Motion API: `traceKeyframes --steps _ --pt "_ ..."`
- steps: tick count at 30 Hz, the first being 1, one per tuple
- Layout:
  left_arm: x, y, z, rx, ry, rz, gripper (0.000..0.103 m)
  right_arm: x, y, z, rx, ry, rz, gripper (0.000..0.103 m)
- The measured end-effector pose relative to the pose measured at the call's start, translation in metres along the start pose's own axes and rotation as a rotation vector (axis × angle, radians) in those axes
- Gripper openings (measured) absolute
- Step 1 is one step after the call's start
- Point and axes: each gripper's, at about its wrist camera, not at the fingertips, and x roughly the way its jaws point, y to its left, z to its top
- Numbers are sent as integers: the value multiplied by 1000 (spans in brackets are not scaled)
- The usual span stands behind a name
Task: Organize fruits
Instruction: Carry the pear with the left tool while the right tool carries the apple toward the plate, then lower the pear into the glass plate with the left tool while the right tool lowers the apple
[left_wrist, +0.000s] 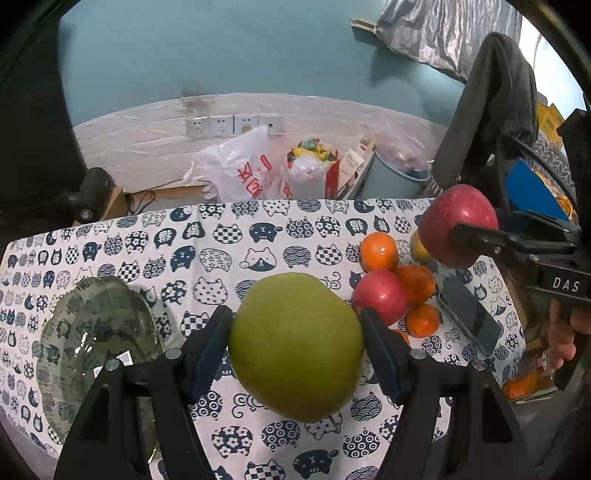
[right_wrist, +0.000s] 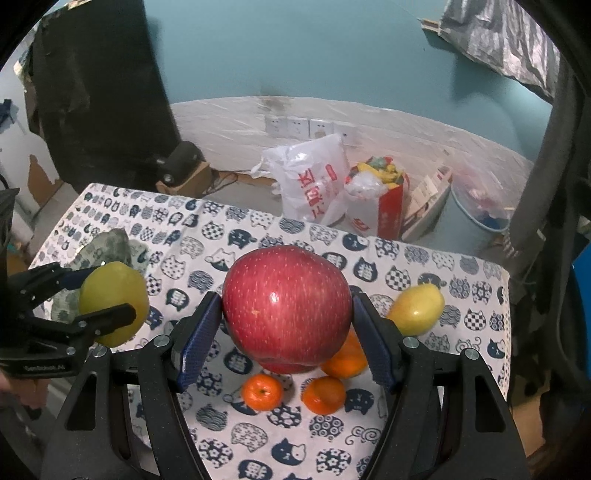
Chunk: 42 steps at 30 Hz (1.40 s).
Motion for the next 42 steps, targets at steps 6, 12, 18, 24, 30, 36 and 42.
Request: traceKeyframes --steps 6,12,18,24,30,36,42 --pt "-9 10 -2 -22 -12 5 72 1 16 7 -25 -7 21 72" --pt "-18 21 -3 -37 -26 15 72 6 29 13 -43 -3 38 72" --pt "-24 37 -5 -67 -32 23 72 12 46 22 -63 0 52 72" --pt "-29 56 -10 -103 -35 41 72 25 70 30 -100 9 77 72" --pt "-24 78 -19 -156 -8 55 72 50 87 26 -122 66 97 72" --pt "-24 90 -26 -165 -2 67 72 82 101 12 -161 142 89 72" --pt "-27 108 -32 -195 0 88 72 87 126 14 -194 150 125 72"
